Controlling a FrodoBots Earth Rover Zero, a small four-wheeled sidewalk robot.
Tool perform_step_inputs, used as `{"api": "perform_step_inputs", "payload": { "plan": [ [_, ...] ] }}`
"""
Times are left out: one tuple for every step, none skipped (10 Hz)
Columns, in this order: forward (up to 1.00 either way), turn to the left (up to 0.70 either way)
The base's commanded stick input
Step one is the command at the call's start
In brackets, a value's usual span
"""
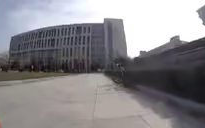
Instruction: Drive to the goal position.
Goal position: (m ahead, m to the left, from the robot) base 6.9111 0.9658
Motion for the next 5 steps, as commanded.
{"api": "perform_step_inputs", "payload": {
  "plan": [
    [1.00,0.40],
    [1.00,0.22],
    [1.00,0.00],
    [1.00,0.00],
    [1.00,0.00]
  ]
}}
